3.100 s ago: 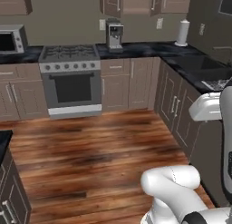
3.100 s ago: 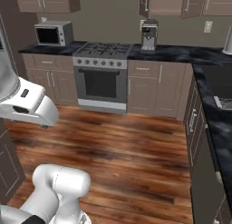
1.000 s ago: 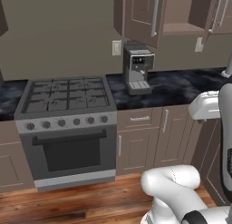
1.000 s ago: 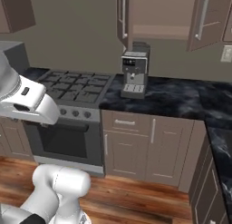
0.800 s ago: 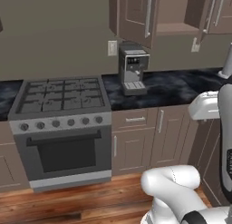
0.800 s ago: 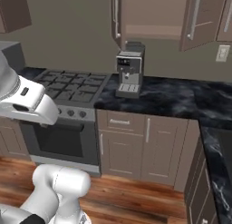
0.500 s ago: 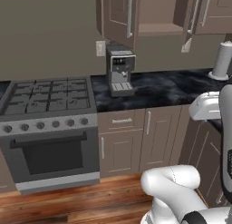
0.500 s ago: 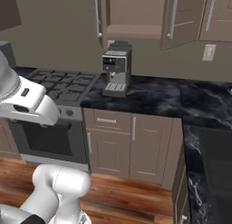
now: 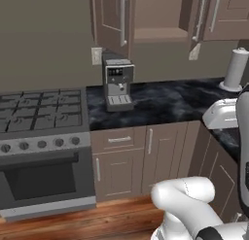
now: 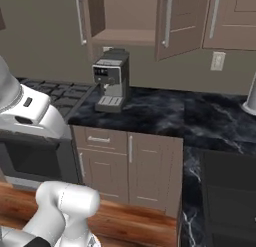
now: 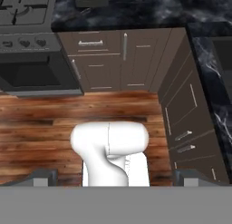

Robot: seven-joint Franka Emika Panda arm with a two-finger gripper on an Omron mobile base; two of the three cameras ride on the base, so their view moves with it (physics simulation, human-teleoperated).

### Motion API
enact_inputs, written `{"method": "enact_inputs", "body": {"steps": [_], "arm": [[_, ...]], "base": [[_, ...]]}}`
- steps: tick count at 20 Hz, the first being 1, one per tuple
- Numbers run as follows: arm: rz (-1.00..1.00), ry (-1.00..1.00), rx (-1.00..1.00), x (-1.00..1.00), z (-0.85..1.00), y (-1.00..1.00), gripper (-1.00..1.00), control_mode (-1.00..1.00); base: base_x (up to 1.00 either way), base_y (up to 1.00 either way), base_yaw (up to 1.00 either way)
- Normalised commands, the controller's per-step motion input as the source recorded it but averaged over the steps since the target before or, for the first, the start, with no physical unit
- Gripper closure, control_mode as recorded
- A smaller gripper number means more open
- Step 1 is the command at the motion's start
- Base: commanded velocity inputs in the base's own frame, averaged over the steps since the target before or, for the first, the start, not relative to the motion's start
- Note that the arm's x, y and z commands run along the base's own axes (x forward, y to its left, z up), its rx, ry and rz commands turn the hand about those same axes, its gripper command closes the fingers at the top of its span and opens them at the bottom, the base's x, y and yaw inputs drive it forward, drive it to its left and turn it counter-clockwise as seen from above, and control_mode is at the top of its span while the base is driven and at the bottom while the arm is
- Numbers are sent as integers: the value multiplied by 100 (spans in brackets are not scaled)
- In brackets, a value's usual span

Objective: Close all open cabinet doors.

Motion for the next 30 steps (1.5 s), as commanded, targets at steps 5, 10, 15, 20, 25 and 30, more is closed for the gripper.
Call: {"method": "enact_inputs", "body": {"steps": [5,10,15,20,25,30], "arm": [[0,0,0,0,0,0,-100,100],[0,0,0,0,0,0,-100,100],[0,0,0,0,0,0,-100,100],[0,0,0,0,0,0,-100,100],[0,0,0,0,0,0,-100,100],[0,0,0,0,0,0,-100,100]], "base": [[51,-41,0],[60,-31,0],[66,-14,0],[61,-14,0],[50,-26,0],[44,-26,0]]}}
